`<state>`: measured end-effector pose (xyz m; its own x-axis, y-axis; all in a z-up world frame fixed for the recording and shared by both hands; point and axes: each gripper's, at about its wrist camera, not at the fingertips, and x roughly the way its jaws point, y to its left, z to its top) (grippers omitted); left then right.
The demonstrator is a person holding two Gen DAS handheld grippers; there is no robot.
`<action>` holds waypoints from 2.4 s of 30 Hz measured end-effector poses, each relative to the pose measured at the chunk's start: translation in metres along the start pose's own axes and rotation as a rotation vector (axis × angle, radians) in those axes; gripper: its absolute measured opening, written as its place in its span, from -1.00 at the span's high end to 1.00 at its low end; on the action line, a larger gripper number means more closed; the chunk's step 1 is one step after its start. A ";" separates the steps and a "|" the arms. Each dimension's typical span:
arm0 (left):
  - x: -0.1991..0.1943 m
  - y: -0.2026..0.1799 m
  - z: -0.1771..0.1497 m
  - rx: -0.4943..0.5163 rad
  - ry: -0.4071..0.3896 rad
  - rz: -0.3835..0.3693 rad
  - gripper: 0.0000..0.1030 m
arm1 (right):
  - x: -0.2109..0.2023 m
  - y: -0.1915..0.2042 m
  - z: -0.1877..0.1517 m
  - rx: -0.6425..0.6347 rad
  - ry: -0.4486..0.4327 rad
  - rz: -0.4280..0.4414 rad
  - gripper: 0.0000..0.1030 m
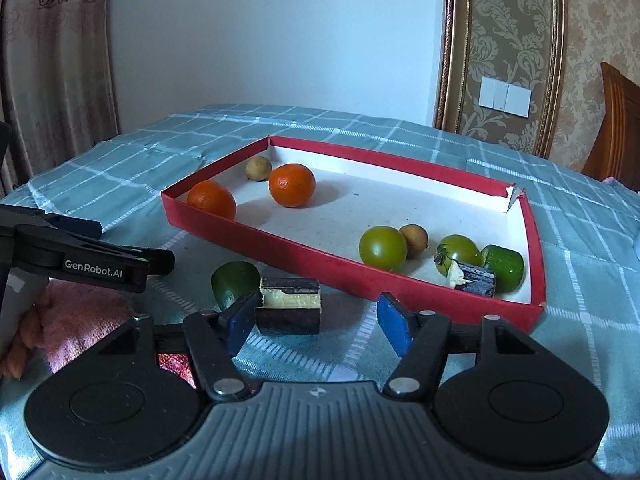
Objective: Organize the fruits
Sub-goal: 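Move the right tool to the dark cylindrical piece and close on it, then carry the dark cylindrical piece into the tray with the right tool and release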
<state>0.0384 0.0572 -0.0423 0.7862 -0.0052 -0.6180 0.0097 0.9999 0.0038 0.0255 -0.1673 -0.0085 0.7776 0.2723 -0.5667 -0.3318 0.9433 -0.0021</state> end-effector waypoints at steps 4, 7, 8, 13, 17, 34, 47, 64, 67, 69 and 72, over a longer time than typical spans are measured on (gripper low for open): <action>0.000 0.000 0.000 0.000 0.000 0.000 -1.00 | 0.002 -0.001 0.001 0.010 -0.001 0.001 -0.05; 0.000 0.000 0.000 0.000 0.000 0.000 -1.00 | 0.005 -0.001 0.002 0.013 0.025 0.026 0.34; 0.000 0.000 0.000 0.000 0.000 0.000 -1.00 | 0.006 -0.001 0.002 0.010 0.029 0.025 0.34; 0.000 0.000 0.000 0.000 0.000 0.000 -1.00 | 0.006 -0.002 0.000 0.031 0.021 0.033 0.35; 0.000 0.000 0.000 0.000 0.000 0.000 -1.00 | 0.005 -0.002 -0.002 0.036 0.015 0.023 0.35; 0.000 0.000 0.000 0.000 0.000 0.000 -1.00 | -0.011 -0.013 0.041 0.051 -0.105 -0.017 0.35; 0.000 0.000 0.000 0.000 0.000 0.000 -1.00 | 0.070 -0.023 0.076 0.052 0.012 -0.105 0.35; 0.000 0.000 0.000 0.000 0.000 0.000 -1.00 | 0.108 -0.021 0.080 0.024 0.057 -0.167 0.35; 0.000 0.000 0.000 0.000 0.000 0.000 -1.00 | 0.109 -0.021 0.082 0.018 0.068 -0.167 0.34; 0.000 0.000 0.000 0.000 0.000 0.000 -1.00 | 0.106 -0.024 0.082 0.035 0.080 -0.146 0.17; 0.000 0.000 0.000 0.000 0.000 0.000 -1.00 | 0.091 -0.028 0.079 0.066 0.064 -0.128 -0.50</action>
<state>0.0385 0.0570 -0.0426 0.7861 -0.0052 -0.6180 0.0096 0.9999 0.0039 0.1473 -0.1537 0.0051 0.7751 0.1384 -0.6165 -0.1944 0.9806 -0.0243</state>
